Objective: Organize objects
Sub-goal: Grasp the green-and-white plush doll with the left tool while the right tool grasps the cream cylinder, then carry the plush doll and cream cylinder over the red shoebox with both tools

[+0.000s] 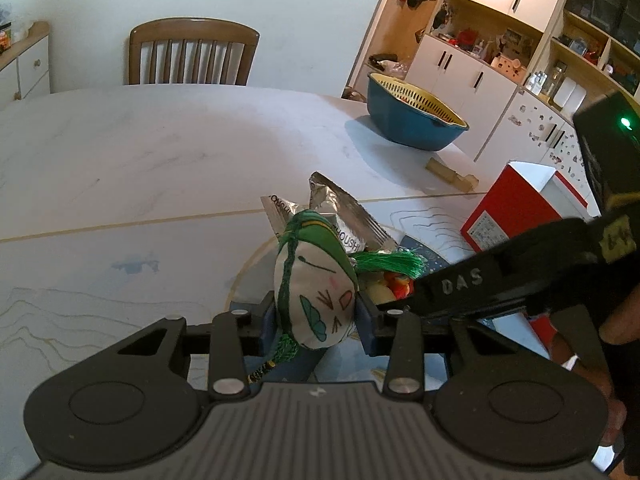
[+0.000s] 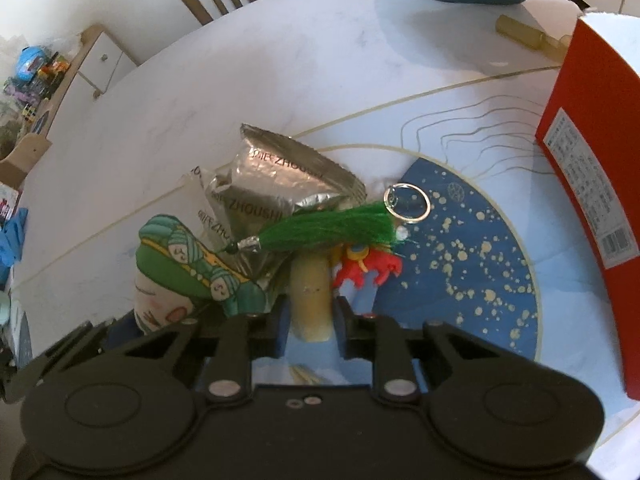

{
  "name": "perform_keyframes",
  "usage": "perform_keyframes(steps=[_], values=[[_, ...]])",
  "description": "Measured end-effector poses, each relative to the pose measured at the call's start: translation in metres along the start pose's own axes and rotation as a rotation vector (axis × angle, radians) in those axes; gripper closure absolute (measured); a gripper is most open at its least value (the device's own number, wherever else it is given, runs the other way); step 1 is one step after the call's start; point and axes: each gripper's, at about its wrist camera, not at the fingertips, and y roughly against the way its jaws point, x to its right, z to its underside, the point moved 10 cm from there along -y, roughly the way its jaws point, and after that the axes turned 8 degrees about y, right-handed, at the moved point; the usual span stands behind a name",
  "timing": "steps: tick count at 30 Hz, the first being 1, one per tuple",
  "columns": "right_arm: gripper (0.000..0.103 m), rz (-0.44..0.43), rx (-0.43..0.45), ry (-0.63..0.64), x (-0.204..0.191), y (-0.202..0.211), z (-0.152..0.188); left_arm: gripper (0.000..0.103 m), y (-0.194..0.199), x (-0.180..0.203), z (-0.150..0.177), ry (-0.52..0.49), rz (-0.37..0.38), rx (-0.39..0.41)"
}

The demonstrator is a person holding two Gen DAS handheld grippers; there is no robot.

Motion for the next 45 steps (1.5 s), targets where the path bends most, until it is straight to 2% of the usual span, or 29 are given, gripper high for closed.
perform_keyframes(steps=[8, 13, 22, 28, 36, 45], values=[[0.083, -0.073, 0.013, 0.018, 0.002, 0.033, 0.023, 0.065, 0.02, 0.023, 0.0, -0.035, 0.035, -0.007], [0.083, -0.101, 0.067, 0.045, 0.003, 0.066, 0.03, 0.065, 0.038, 0.044, -0.004, -0.065, 0.053, -0.002], [0.083, -0.118, 0.17, 0.058, 0.022, 0.125, 0.026, 0.065, 0.068, 0.096, -0.018, -0.115, 0.097, 0.002], [0.083, -0.14, 0.206, 0.086, 0.042, 0.16, 0.022, 0.065, 0.082, 0.136, -0.029, -0.169, 0.135, 0.022], [0.083, -0.141, 0.245, 0.118, 0.08, 0.191, 0.014, 0.065, 0.079, 0.194, -0.034, -0.234, 0.146, 0.022], [0.082, -0.13, 0.292, 0.116, 0.14, 0.217, 0.002, 0.065, 0.055, 0.263, -0.038, -0.323, 0.143, 0.035]])
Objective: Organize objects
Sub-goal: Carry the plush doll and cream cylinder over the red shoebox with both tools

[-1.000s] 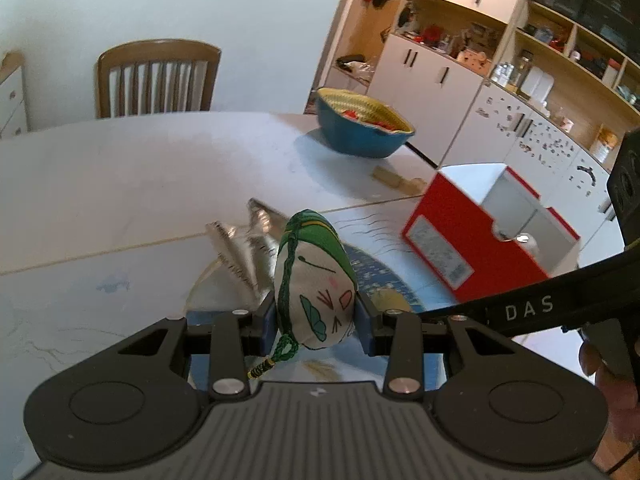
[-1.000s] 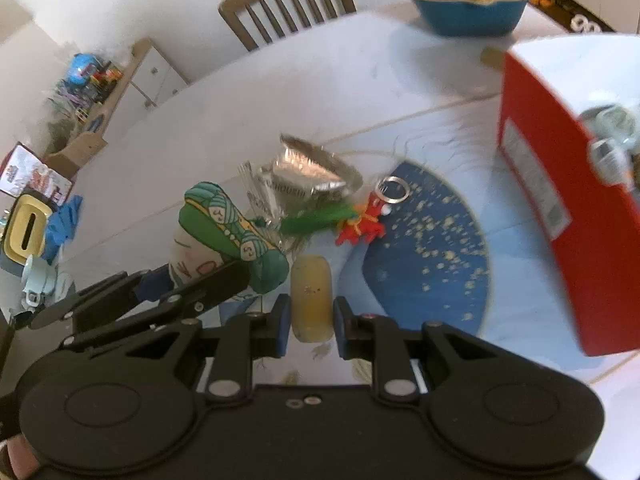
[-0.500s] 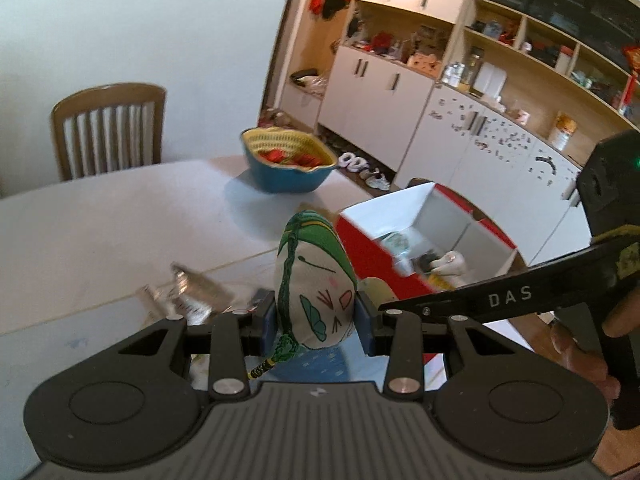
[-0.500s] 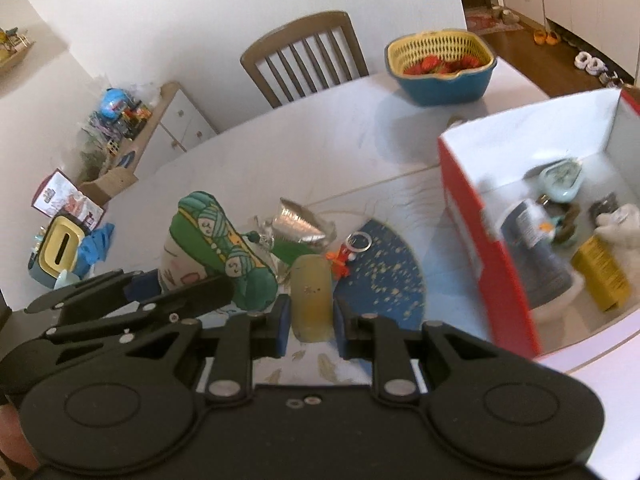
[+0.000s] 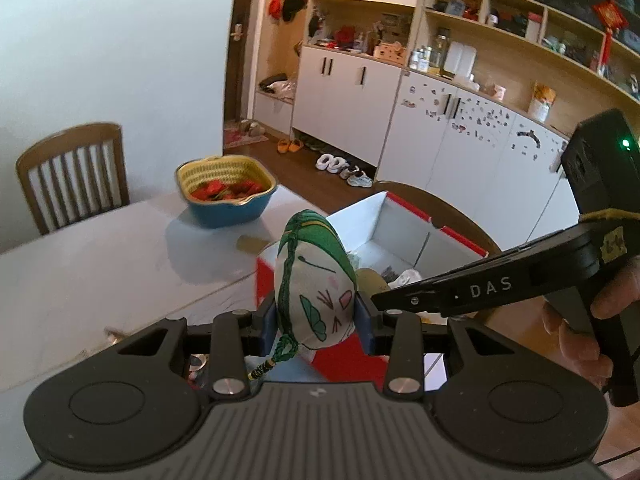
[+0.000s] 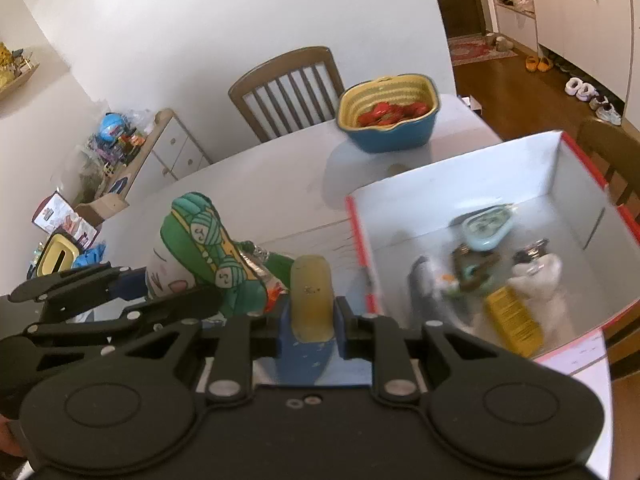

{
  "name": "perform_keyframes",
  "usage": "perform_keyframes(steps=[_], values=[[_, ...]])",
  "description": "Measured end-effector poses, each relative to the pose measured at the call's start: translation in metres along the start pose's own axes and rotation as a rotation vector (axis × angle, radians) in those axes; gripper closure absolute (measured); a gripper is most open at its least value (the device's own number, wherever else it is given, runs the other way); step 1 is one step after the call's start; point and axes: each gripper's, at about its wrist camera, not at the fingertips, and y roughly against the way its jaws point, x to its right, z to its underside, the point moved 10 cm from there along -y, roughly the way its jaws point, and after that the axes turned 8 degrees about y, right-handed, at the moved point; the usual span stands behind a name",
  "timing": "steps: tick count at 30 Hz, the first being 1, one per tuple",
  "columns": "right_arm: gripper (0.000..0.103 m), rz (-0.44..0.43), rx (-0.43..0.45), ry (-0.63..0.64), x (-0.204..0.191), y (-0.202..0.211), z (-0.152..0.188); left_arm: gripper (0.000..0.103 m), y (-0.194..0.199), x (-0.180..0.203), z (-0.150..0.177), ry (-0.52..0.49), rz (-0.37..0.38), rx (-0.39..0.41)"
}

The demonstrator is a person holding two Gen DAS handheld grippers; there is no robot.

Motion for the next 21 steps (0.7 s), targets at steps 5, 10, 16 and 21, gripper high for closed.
perform_keyframes(steps=[5, 10, 16, 21], values=[[0.082, 0.014, 0.013, -0.004, 0.035, 0.013, -0.006, 0.065, -0.023, 0.031, -0.012, -0.032, 0.015, -0.006], [0.082, 0.037, 0.026, -0.018, 0.072, 0.025, -0.012, 0.065, -0.049, 0.054, -0.019, -0.05, 0.027, -0.027], [0.082, 0.057, -0.002, -0.025, 0.113, 0.028, -0.01, 0.065, -0.081, 0.072, -0.019, -0.066, 0.026, -0.065], [0.082, 0.075, -0.025, -0.021, 0.14, 0.025, -0.006, 0.065, -0.111, 0.079, -0.015, -0.07, 0.014, -0.117]])
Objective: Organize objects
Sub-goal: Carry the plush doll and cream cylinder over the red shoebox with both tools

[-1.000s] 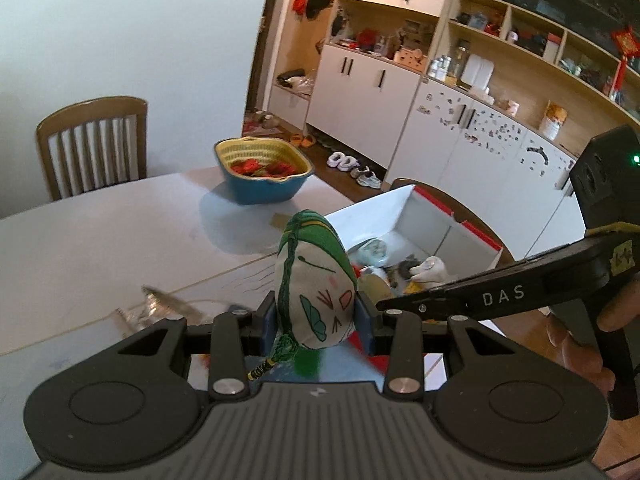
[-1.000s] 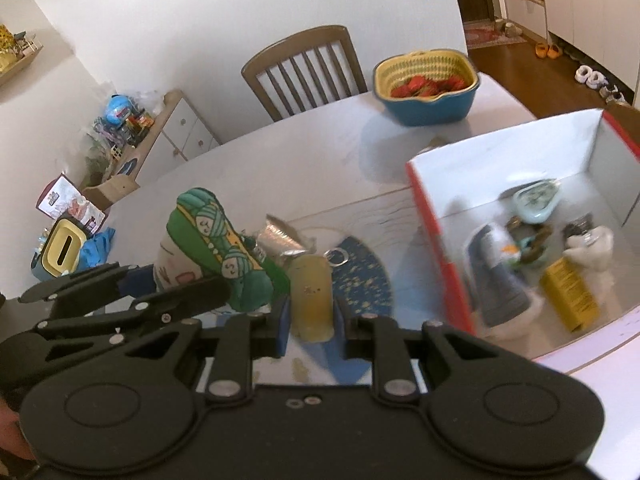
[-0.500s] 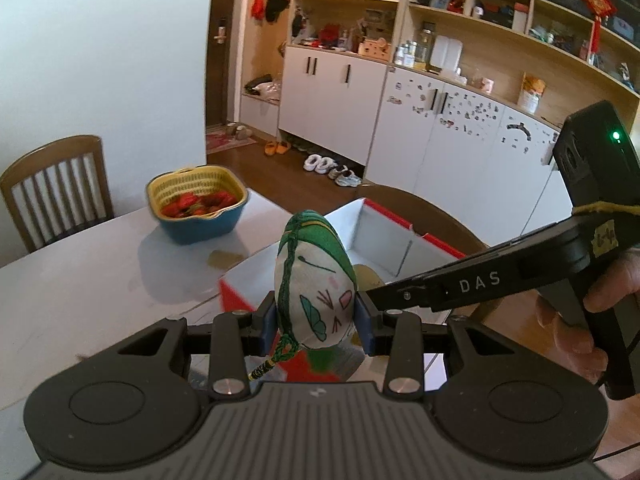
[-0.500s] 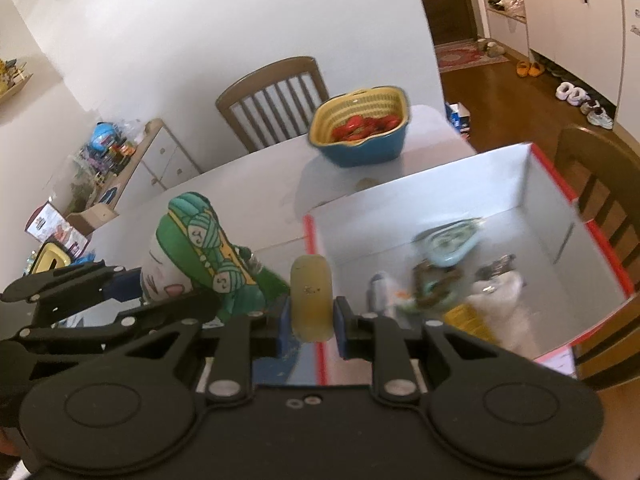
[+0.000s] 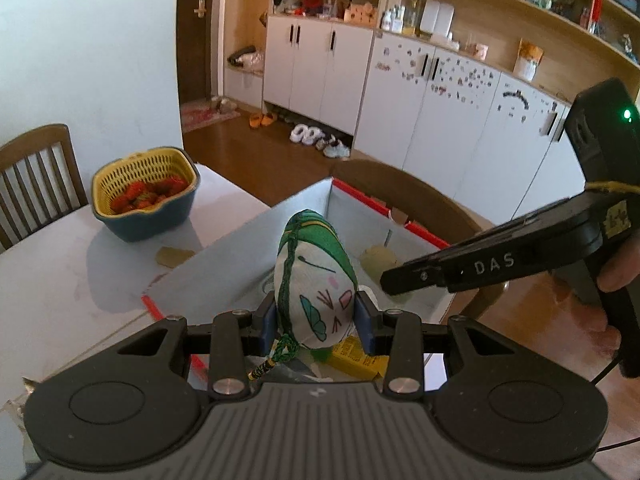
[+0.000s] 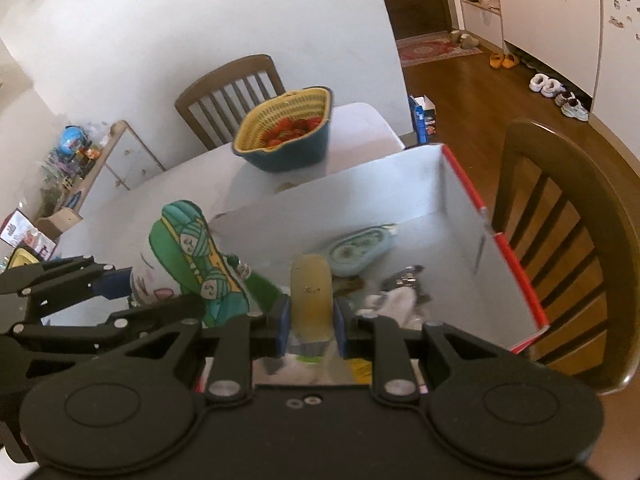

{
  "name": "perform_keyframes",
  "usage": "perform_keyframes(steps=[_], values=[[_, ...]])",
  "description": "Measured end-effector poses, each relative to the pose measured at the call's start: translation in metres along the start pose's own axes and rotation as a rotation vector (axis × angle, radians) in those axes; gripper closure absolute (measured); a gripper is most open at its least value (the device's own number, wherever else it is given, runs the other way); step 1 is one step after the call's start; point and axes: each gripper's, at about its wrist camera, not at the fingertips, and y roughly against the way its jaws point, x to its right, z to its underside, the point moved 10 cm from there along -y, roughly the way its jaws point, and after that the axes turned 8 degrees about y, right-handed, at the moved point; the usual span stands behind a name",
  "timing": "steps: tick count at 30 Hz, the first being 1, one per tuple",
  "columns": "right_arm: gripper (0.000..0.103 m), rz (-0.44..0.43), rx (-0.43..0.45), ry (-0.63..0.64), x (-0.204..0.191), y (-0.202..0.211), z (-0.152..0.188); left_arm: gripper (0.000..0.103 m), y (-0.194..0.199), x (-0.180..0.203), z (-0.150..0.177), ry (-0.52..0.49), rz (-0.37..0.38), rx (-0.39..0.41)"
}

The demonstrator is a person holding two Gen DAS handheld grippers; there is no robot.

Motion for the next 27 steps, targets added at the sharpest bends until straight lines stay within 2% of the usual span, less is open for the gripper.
perform_keyframes(steps=[5, 11, 19, 27], values=[[0.082, 0.029, -0.014, -0.003, 0.03, -0.007, -0.001, 0.065, -0.025, 0.008, 0.003, -0.001, -0.008, -0.042], [0.082, 0.062, -0.035, 0.004, 0.058, -0.023, -0.006, 0.065, -0.049, 0.024, -0.013, -0.049, -0.014, -0.041], [0.082, 0.078, -0.084, 0.055, 0.07, -0.057, -0.006, 0.065, -0.103, 0.007, 0.003, -0.028, -0.075, -0.135], [0.082, 0.063, -0.149, 0.088, 0.069, -0.095, -0.011, 0.064, -0.136, -0.008, 0.014, -0.026, -0.123, -0.234]])
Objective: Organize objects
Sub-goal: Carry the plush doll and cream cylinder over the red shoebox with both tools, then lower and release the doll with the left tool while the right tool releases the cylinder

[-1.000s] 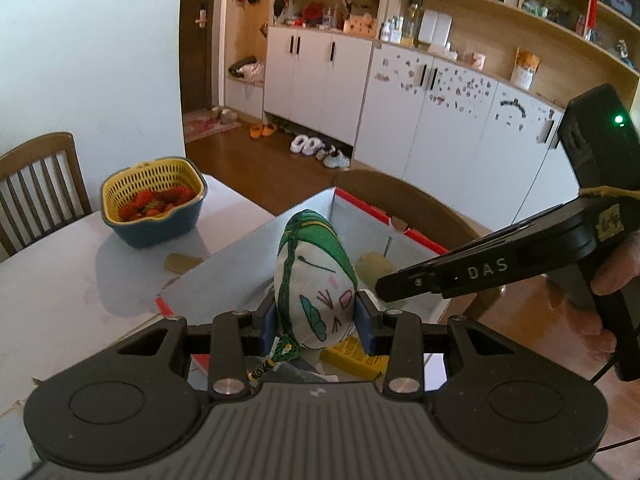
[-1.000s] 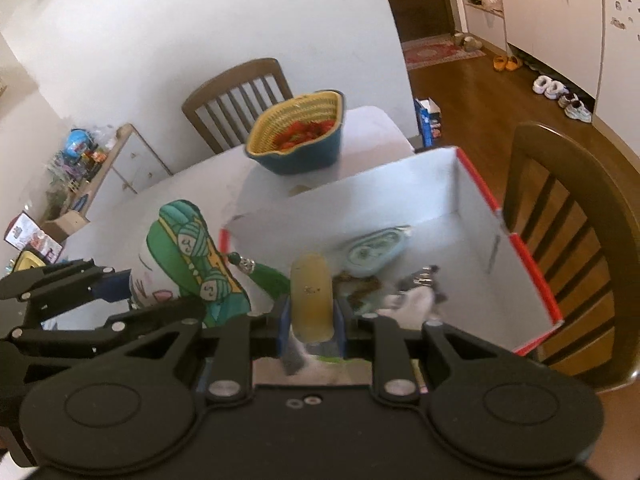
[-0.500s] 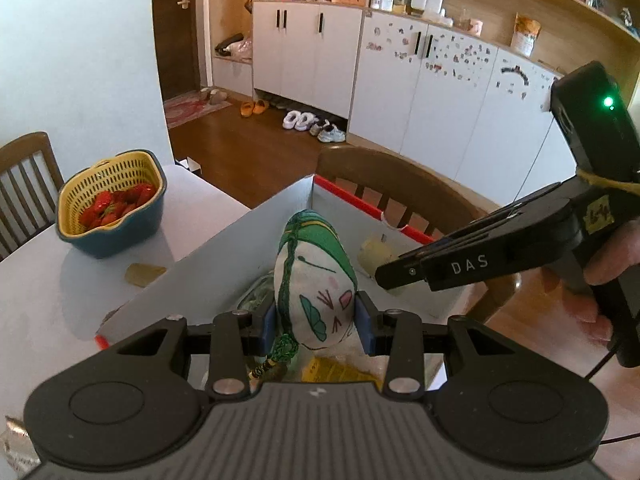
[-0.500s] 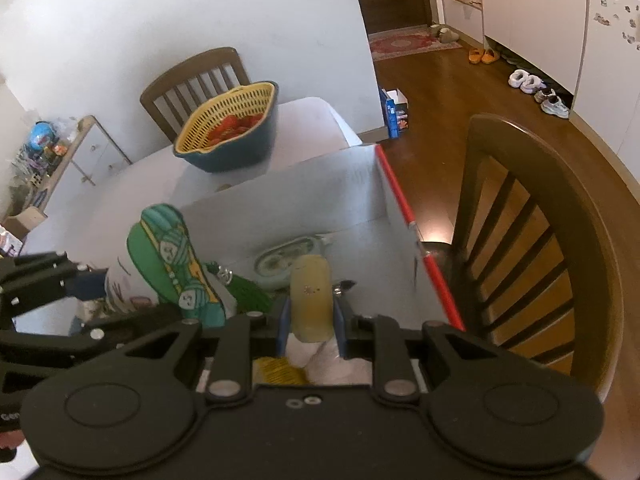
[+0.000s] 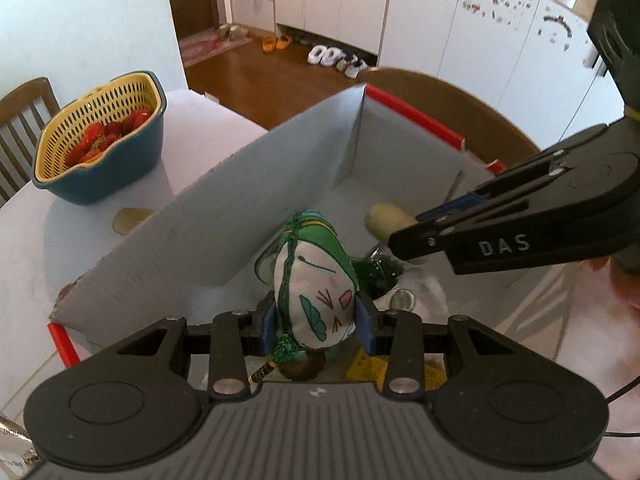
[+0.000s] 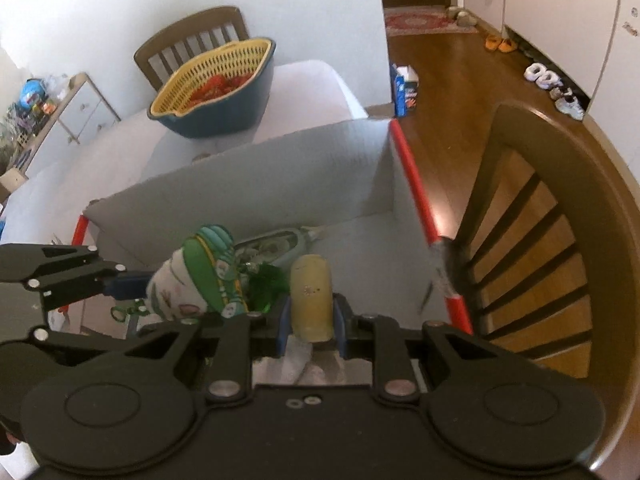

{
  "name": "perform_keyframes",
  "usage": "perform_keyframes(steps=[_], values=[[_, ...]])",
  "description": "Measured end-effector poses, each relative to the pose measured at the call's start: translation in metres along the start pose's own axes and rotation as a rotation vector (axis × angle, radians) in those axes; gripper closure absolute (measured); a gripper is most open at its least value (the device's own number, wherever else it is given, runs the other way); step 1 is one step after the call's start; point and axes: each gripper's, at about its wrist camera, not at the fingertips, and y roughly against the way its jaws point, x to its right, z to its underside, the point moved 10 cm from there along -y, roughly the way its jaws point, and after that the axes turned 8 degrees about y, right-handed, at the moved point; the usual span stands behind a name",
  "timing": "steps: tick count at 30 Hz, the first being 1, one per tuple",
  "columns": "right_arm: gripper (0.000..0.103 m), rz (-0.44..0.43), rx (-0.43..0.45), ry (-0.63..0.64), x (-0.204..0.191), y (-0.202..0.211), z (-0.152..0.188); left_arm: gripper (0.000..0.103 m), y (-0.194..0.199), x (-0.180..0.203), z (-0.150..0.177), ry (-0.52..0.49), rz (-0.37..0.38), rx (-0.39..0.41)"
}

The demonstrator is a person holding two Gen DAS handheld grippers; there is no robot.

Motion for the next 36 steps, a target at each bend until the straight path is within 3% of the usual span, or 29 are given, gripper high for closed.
perform_keyframes(steps=[10, 15, 22, 29, 36], values=[[0.084, -0.004, -0.043, 0.056, -0.006, -0.024, 0.0, 0.063, -0.013, 0.005, 0.004, -0.018, -0.005, -0.042], [0.08, -0.012, -0.051, 0.058, -0.005, -0.02, 0.004, 0.06, -0.014, 0.005, 0.007, -0.009, 0.0, -0.063], [0.074, -0.041, -0.056, 0.007, 0.0, -0.006, 0.012, 0.043, -0.007, 0.006, 0.009, -0.01, -0.015, -0.038], [0.066, -0.047, -0.036, 0.001, -0.001, 0.012, 0.022, 0.041, 0.006, 0.004, 0.007, 0.026, -0.017, -0.012], [0.065, -0.057, -0.012, 0.001, -0.004, 0.029, 0.03, 0.034, 0.027, 0.001, 0.007, 0.058, -0.036, 0.036]])
